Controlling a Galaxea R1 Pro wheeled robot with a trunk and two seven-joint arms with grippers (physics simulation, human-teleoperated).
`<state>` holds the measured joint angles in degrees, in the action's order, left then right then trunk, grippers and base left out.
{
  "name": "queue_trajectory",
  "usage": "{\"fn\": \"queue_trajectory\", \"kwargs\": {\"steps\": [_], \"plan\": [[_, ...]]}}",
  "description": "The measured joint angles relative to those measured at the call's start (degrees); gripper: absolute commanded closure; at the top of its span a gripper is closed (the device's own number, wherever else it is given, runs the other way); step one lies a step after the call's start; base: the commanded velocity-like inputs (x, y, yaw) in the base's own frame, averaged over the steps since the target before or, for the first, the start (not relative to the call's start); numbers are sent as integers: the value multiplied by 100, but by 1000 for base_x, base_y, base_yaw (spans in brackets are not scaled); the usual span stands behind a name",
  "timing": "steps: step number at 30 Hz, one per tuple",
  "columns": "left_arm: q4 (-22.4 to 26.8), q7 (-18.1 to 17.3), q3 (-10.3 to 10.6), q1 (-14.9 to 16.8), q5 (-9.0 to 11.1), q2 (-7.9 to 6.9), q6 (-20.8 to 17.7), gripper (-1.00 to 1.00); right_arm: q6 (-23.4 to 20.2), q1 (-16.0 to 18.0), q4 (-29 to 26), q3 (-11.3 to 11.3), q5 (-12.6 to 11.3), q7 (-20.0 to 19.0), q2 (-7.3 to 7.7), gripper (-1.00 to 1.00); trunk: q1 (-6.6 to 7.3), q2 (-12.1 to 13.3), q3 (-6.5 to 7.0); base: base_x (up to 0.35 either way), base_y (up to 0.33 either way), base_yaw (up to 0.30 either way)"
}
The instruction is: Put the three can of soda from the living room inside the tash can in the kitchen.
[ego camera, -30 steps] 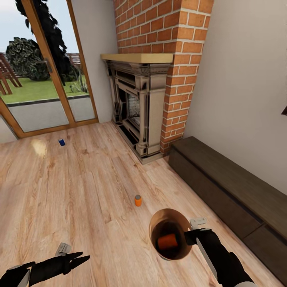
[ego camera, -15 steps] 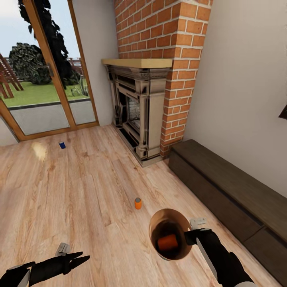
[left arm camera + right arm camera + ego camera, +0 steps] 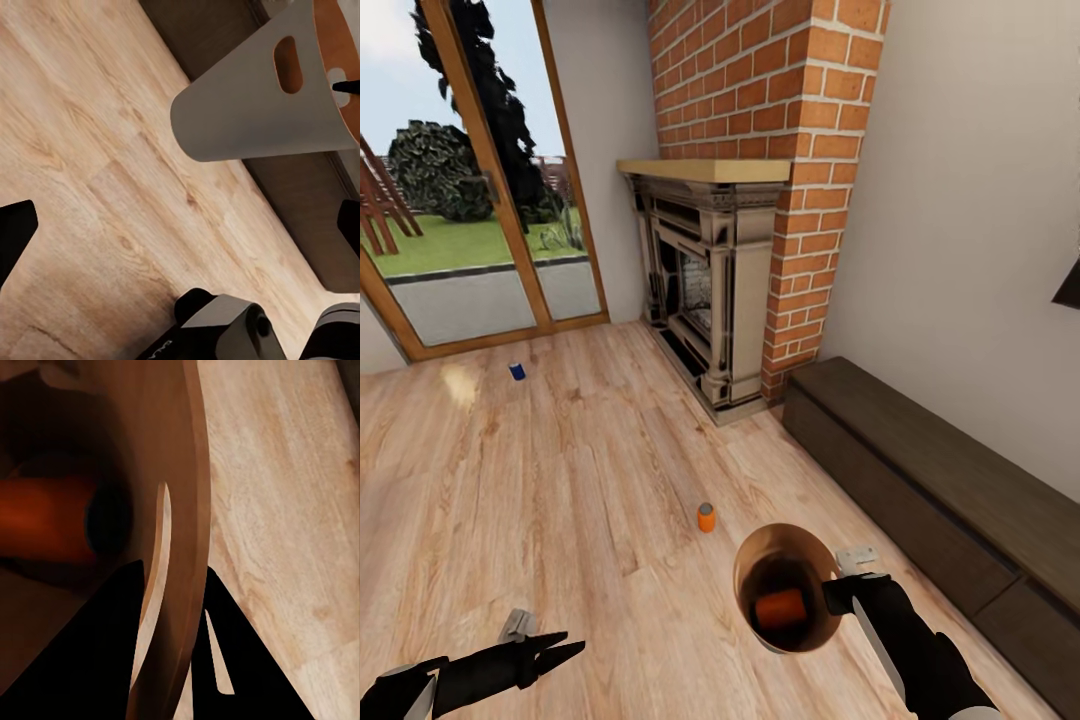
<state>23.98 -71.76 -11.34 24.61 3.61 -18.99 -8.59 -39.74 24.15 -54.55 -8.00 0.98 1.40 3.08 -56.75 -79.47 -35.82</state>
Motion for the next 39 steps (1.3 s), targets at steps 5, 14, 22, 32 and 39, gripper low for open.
{"fn": "queue_trajectory", "kwargs": {"steps": [5,14,22,32,39], "plan": [[1,1,0,0,0,0,2,-100,-1,0,0,0,4,0,0,100,0,0,48,0,0,0],[-1,-7,0,0,0,0,-2,-100,-1,0,1,0,0,0,0,100,0,0,88,22,114,0],[2,-24,0,0,0,0,-2,-100,0,0,0,-1,-14,-1,0,100,0,0,105,85,284,-74],[2,-31,0,0,0,0,5,-100,-1,0,0,0,-1,0,0,100,0,0,166,88,301,-198],[2,-31,0,0,0,0,6,-100,-1,0,0,0,-2,0,0,100,0,0,215,87,302,-221]]}}
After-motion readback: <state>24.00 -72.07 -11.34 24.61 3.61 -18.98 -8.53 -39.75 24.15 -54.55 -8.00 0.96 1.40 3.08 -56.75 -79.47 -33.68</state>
